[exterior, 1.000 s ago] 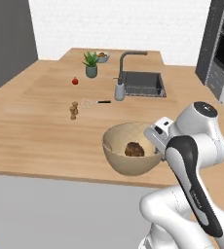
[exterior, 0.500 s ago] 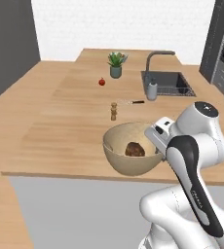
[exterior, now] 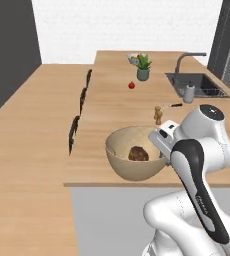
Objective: Open the cabinet, pick up the bread from the cabinet and place it in the basket. Then move the basket to the dining counter.
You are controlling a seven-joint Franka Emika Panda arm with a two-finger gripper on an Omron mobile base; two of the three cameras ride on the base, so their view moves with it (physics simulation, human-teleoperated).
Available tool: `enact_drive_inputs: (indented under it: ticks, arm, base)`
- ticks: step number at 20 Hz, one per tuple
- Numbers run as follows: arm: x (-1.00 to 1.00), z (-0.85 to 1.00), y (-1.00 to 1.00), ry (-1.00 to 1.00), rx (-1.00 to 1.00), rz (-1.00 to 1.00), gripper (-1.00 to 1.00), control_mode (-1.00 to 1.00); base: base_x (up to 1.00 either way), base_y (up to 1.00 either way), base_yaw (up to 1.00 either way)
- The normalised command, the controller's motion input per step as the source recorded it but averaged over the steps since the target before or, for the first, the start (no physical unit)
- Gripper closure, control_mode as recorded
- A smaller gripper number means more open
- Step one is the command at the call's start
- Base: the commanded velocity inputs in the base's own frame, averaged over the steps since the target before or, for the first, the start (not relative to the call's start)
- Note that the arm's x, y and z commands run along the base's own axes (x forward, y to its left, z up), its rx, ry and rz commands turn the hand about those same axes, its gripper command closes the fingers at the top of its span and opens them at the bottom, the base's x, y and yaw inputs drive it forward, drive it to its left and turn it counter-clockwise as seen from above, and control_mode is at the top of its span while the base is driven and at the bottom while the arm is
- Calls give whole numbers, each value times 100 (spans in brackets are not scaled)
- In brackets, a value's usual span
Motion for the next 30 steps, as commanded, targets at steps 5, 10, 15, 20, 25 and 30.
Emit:
enact_drive_inputs:
  ticks: [5,10,15,20,25,30]
  arm:
    - [0,0,0,0,0,0,100,100]
    - [0,0,0,0,0,0,100,100]
    - [0,0,0,0,0,0,100,100]
    - [0,0,0,0,0,0,100,100]
    - [0,0,0,0,0,0,100,100]
    - [0,0,0,0,0,0,100,100]
  base:
    - [0,100,-30]
    - [0,100,-35]
    - [-4,100,-31]
    - [0,100,-35]
    - [2,100,-44]
    - [37,100,-44]
